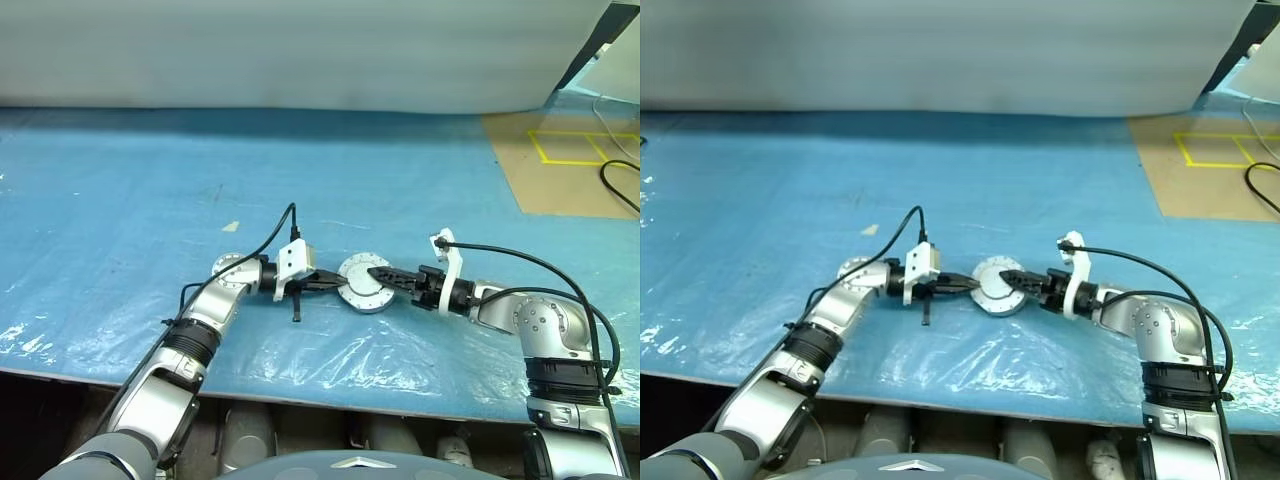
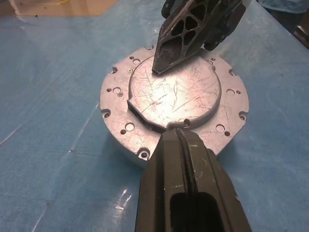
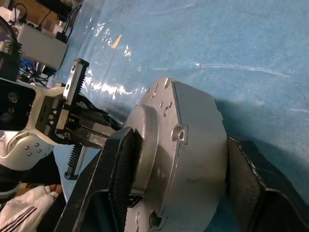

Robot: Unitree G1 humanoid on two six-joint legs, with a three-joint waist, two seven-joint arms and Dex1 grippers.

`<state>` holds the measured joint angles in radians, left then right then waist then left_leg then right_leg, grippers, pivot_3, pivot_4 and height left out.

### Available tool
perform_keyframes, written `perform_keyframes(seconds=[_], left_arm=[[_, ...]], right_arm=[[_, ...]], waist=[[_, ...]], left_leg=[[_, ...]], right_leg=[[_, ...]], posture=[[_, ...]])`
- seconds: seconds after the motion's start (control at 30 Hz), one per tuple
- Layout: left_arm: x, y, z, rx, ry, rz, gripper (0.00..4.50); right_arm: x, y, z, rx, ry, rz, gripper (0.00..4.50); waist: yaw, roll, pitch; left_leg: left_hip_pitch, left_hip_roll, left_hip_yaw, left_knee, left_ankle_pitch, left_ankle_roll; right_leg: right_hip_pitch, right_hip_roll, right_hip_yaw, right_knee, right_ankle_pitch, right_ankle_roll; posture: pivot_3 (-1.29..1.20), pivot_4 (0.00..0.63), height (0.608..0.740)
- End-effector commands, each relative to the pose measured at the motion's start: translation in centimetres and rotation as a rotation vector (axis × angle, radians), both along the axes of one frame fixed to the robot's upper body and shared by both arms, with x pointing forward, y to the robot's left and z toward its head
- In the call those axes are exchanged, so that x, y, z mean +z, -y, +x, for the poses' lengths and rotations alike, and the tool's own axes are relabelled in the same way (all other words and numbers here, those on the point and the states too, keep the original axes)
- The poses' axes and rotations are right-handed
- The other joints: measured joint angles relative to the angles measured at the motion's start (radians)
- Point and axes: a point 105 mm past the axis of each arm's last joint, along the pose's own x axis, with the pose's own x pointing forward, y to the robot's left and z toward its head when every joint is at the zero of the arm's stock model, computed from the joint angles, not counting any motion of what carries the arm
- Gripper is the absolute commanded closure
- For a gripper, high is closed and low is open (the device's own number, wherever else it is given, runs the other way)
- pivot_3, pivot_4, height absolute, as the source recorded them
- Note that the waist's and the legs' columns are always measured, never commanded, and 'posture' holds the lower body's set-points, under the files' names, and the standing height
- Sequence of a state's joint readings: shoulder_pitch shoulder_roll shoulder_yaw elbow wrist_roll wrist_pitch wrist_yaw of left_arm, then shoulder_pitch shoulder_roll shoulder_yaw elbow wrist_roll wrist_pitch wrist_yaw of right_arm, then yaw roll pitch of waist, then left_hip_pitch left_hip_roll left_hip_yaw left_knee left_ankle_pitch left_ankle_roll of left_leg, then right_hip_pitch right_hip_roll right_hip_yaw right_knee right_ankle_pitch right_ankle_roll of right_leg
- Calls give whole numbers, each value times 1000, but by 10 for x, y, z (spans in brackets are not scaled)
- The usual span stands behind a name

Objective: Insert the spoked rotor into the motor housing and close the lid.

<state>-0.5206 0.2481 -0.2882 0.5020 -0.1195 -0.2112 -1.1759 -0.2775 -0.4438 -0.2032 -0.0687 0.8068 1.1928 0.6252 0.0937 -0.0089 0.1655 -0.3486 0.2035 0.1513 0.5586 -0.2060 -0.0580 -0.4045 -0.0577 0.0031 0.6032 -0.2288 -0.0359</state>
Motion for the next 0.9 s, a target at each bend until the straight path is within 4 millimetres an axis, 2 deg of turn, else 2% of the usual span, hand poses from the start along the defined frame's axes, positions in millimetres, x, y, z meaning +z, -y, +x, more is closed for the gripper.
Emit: perform_keyframes(seconds=[0.03,0.2,0.43,0.9], left_arm=[[-7,2,-3,-5,-11,27,4500],[-7,2,-3,-5,-12,26,4500],[-6,2,-3,-8,-10,23,4500],[-5,4,-2,-7,-2,17,4500]], right_arm=[[-7,-15,-10,70,-38,28,2340],[-9,-11,-13,72,-43,22,2542],[-9,-17,-17,97,-44,35,2685],[-1,-22,-14,80,-44,103,2703]], waist=[[0,0,0],[1,0,0],[1,1,-1],[1,1,-1]], left_leg=[[0,0,0,0,0,0],[1,0,0,0,0,0],[1,0,0,0,0,0],[1,0,0,0,0,0]], right_leg=[[0,0,0,0,0,0],[1,0,0,0,0,0],[1,0,0,0,0,0],[1,0,0,0,0,0]], posture=[[0,150,740],[0,150,740],[0,150,740],[0,150,740]])
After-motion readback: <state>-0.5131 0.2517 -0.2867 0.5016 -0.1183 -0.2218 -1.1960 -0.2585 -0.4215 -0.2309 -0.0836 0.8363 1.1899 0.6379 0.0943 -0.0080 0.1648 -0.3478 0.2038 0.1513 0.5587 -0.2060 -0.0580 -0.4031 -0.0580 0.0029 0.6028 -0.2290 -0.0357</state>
